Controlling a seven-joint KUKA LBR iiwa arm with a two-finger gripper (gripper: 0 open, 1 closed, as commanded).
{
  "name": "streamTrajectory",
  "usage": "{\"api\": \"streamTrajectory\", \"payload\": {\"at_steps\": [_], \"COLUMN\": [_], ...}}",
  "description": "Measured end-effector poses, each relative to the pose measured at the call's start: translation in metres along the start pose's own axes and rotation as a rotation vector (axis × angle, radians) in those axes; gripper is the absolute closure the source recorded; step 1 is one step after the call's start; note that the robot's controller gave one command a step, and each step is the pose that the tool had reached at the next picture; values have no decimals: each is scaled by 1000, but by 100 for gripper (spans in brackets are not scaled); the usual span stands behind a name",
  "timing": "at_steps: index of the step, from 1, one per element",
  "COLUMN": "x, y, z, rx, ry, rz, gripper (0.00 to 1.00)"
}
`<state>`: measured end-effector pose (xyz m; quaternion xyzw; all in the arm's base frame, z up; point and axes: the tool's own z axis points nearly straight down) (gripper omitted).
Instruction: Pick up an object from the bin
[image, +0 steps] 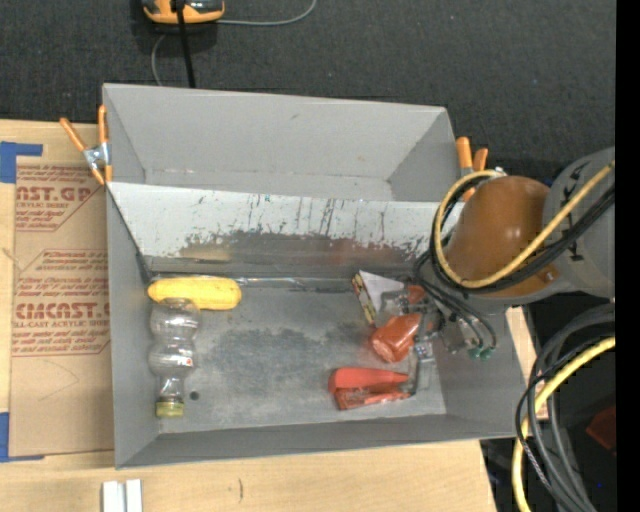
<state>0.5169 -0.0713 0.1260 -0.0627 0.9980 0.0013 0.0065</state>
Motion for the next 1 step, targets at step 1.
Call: {"api": "streamTrajectory", "payload": {"at_steps": [1], "x": [16], "y": [-4], "z": [28], "rx": [-2], "ry": [8], "rz": [-33], "gripper": [0]}}
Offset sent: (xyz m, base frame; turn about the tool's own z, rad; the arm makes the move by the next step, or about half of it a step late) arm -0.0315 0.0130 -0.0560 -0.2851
